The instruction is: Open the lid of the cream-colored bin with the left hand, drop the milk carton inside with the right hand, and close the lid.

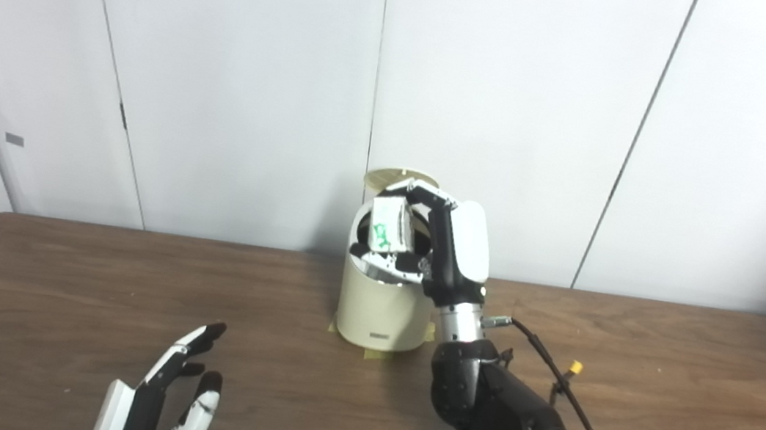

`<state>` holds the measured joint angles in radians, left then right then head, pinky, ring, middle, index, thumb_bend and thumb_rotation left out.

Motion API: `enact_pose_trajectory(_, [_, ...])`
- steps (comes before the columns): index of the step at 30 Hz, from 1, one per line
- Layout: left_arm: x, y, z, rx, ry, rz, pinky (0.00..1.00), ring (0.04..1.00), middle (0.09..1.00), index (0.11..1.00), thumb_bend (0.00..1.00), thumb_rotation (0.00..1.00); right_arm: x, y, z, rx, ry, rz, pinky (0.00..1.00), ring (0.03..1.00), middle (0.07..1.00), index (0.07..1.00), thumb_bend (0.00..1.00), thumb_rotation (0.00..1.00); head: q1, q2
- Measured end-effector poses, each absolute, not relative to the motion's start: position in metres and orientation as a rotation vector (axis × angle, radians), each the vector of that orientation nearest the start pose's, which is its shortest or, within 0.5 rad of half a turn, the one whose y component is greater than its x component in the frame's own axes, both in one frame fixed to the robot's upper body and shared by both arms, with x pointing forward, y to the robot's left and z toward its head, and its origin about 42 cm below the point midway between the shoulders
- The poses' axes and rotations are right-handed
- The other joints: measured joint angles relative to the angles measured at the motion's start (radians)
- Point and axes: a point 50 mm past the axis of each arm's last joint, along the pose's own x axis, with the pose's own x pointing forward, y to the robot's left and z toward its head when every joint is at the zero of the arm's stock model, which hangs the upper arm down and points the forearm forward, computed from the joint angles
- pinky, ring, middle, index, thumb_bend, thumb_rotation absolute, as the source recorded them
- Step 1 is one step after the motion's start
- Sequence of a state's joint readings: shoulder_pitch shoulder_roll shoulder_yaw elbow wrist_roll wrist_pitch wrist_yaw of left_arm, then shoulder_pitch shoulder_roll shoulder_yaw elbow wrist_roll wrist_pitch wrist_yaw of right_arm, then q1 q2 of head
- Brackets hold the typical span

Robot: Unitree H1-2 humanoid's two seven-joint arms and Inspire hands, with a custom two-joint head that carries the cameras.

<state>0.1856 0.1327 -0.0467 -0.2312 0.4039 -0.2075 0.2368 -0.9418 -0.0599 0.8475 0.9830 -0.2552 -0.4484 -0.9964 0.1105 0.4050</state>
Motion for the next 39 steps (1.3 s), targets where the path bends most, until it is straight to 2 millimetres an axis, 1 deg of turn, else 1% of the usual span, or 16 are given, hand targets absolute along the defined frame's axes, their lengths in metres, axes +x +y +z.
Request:
enact_pose_trajectory(2, [0.218,0.248,0.132,0.495,-0.308,0.158,0.75,0.834,0.853,0.848,0.34,0.77,0.484,-0.063,0.206,-0.592,-0.785,0.004,0.98,0.991,0.992,0.985,0.89,0.07,0.0,0.0])
enact_pose_trajectory(4, [0.216,0.249,0.13,0.497,-0.302,0.156,0.74,0.831,0.851,0.847,0.34,0.76,0.484,-0.062,0.206,-0.598,-0.78,0.019,1.0,0.999,0.999,0.997,0.88,0.08,-0.002,0.002])
enact_pose_trajectory(11, [0.214,0.248,0.13,0.502,-0.301,0.151,0.74,0.83,0.853,0.848,0.34,0.76,0.486,-0.062,0.207,-0.594,-0.772,0.02,1.0,1.0,1.0,1.0,0.84,0.07,-0.005,0.0])
enact_pose_trajectory(17, [0.214,0.248,0.13,0.501,-0.302,0.149,0.74,0.831,0.854,0.845,0.33,0.75,0.487,-0.064,0.209,-0.584,-0.767,0.005,0.97,0.998,1.0,1.0,0.83,0.09,-0.008,-0.005])
enact_pose_trajectory(19, [0.214,0.248,0.13,0.501,-0.303,0.148,0.74,0.83,0.854,0.844,0.33,0.75,0.487,-0.064,0.209,-0.582,-0.768,0.003,0.96,0.987,0.995,0.987,0.83,0.1,-0.009,-0.006])
enact_pose_trajectory(25, [0.215,0.247,0.129,0.5,-0.302,0.146,0.74,0.835,0.855,0.841,0.32,0.74,0.485,-0.064,0.209,-0.586,-0.79,-0.012,0.92,0.948,0.959,0.946,0.84,0.19,-0.018,-0.008])
enact_pose_trajectory(27, [0.216,0.247,0.129,0.499,-0.303,0.145,0.75,0.835,0.854,0.842,0.31,0.74,0.484,-0.063,0.208,-0.592,-0.801,-0.01,0.91,0.943,0.955,0.941,0.83,0.23,-0.025,-0.005])
enact_pose_trajectory(28, [0.216,0.247,0.129,0.499,-0.304,0.144,0.75,0.835,0.854,0.841,0.3,0.74,0.484,-0.062,0.208,-0.593,-0.806,-0.01,0.91,0.942,0.956,0.942,0.81,0.27,-0.025,-0.005])
enact_pose_trajectory(32, [0.218,0.246,0.129,0.499,-0.307,0.138,0.74,0.833,0.849,0.837,0.29,0.75,0.479,-0.06,0.212,-0.588,-0.856,-0.004,0.92,0.948,0.965,0.957,0.76,0.37,-0.035,0.0])
enact_pose_trajectory(33, [0.219,0.246,0.129,0.499,-0.309,0.137,0.74,0.83,0.847,0.837,0.29,0.75,0.479,-0.06,0.212,-0.585,-0.865,-0.008,0.92,0.952,0.969,0.962,0.75,0.39,-0.038,0.002])
enact_pose_trajectory(36, [0.222,0.245,0.129,0.499,-0.314,0.133,0.73,0.825,0.844,0.838,0.3,0.76,0.476,-0.062,0.215,-0.577,-0.888,-0.01,0.94,0.963,0.979,0.974,0.75,0.41,-0.049,0.023])
enact_pose_trajectory(39, [0.225,0.244,0.129,0.497,-0.317,0.128,0.73,0.825,0.845,0.84,0.3,0.77,0.474,-0.065,0.214,-0.565,-0.896,-0.007,0.95,0.975,0.991,0.986,0.75,0.41,-0.06,0.023])
